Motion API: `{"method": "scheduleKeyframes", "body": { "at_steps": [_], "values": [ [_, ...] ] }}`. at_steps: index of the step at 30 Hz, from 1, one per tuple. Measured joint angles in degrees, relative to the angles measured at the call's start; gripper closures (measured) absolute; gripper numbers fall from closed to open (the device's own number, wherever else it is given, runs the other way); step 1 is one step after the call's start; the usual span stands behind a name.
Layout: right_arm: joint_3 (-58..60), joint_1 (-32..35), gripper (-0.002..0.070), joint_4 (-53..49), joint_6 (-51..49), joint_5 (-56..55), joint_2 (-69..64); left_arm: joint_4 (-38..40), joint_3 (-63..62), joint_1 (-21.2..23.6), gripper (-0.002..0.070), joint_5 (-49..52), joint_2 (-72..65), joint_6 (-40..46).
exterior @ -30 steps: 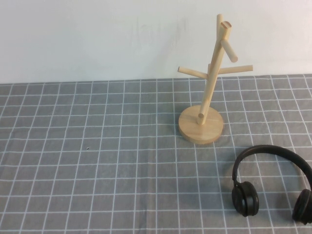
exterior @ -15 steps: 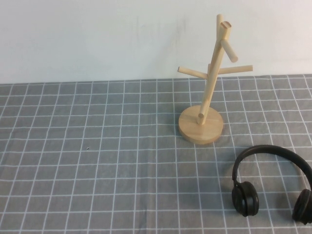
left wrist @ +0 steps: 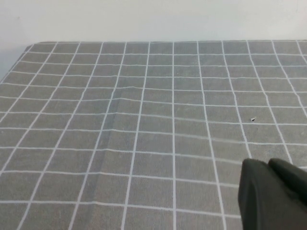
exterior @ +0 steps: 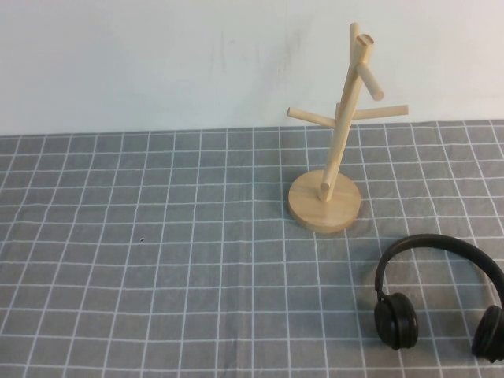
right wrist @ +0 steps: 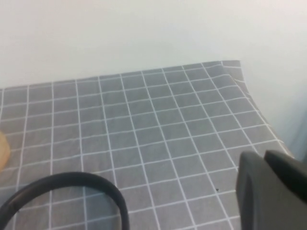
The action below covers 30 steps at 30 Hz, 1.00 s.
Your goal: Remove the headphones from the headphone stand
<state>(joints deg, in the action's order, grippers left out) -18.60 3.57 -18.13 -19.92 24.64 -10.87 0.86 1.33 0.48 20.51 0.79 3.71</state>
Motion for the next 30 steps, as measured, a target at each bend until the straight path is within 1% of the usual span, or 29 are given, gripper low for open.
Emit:
{"method": "scheduleKeyframes", "body": {
  "at_steps": [5, 7, 9, 10, 12, 17, 30],
  "values": [
    [12.9, 0.1, 0.0682, -0.2, -0.1, -7.7, 9.0, 0.0, 0.0, 0.0, 0.0679, 0.0, 0.0, 0.0],
    [17.1, 0.1, 0.0682, 1.7, -0.3, -8.9, 13.0, 0.0, 0.0, 0.0, 0.0679, 0.0, 0.0, 0.0],
    [20.5, 0.1, 0.0682, 5.3, -0.1, -10.6, 13.1, 0.0, 0.0, 0.0, 0.0679, 0.0, 0.0, 0.0],
    [19.9, 0.1, 0.0682, 7.2, 2.1, -5.0, 12.9, 0.0, 0.0, 0.0, 0.0679, 0.0, 0.0, 0.0],
    [20.2, 0.3, 0.0682, 8.9, 5.9, -5.8, 13.1, 0.0, 0.0, 0.0, 0.0679, 0.0, 0.0, 0.0],
    [20.1, 0.3, 0.0682, 16.8, 21.2, -5.4, 13.1, 0.0, 0.0, 0.0, 0.0679, 0.0, 0.0, 0.0],
    [20.1, 0.3, 0.0682, 17.8, 19.9, -5.5, 13.0, 0.0, 0.0, 0.0, 0.0679, 0.0, 0.0, 0.0]
  ]
}}
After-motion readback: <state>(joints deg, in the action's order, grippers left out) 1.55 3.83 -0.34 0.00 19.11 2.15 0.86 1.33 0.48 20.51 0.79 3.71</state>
